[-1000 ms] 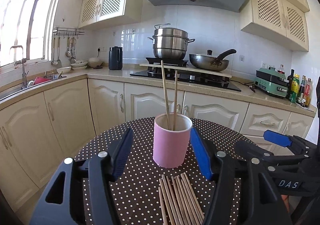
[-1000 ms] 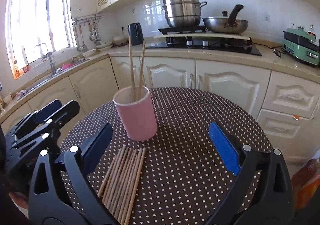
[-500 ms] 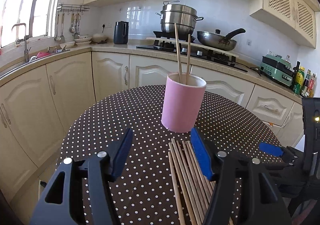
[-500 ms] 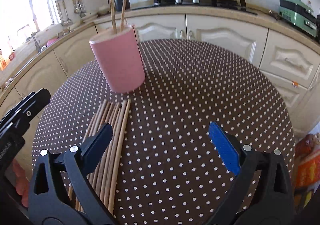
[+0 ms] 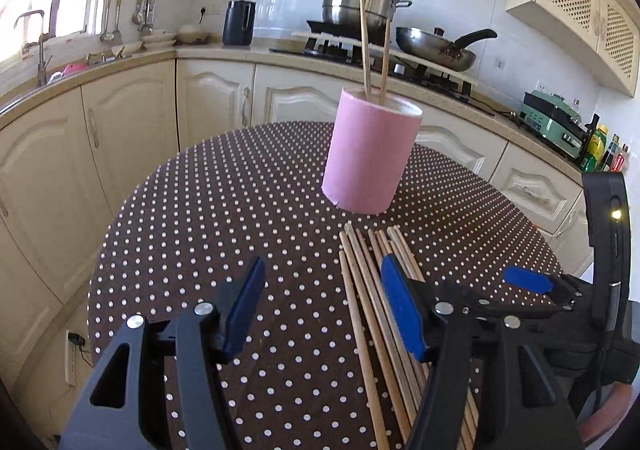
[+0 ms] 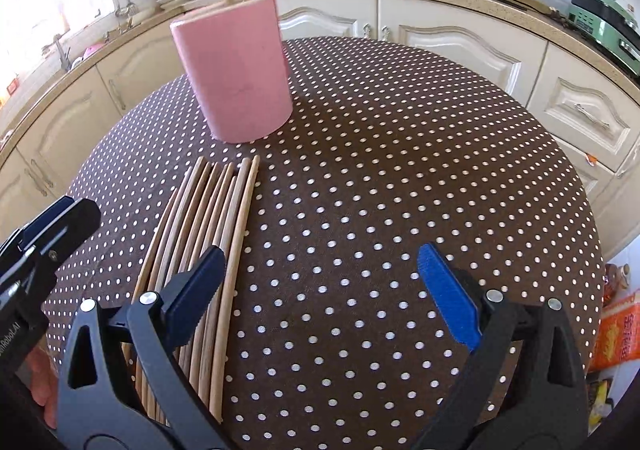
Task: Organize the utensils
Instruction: 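Withdraw both grippers from the cup back toward the chopstick row, then grasp a chopstick with the right gripper while the left gripper grasps another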
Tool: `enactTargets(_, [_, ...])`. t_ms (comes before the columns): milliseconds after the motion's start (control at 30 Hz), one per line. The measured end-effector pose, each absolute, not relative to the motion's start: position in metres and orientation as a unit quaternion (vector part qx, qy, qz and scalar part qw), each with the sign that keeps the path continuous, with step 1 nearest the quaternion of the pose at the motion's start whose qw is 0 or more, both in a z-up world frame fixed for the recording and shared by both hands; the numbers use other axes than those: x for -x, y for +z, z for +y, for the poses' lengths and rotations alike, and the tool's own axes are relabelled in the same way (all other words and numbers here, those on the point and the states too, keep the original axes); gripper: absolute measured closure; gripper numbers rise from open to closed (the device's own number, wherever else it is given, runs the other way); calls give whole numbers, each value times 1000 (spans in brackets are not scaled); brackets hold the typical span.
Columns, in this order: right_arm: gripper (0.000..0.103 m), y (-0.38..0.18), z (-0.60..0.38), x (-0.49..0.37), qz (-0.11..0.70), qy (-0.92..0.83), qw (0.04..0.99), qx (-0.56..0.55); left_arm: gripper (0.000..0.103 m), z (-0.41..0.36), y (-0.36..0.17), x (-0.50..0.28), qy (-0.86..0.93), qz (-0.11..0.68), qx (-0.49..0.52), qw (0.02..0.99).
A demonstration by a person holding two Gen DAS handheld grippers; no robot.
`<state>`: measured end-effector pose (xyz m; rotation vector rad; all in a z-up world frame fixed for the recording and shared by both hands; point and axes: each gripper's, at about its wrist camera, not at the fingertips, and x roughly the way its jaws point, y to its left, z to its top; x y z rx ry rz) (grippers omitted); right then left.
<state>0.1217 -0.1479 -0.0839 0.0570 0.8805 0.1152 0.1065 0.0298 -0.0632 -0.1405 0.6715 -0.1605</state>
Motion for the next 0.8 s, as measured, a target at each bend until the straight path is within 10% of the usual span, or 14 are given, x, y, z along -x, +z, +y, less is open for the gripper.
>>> enactTargets(533, [16,-92,-120,-134,444,52,894,12,42,33,-84,-120,-79,380,84,918])
enactTargets(667, [70,-87,-114,-128,427,79,901,16,42,32,-86,-124,-75,389,82,914])
enactTargets(800, [90,-87,-122,-121,426,102,899,-16,42,28,-86,-126,-73,390,71,915])
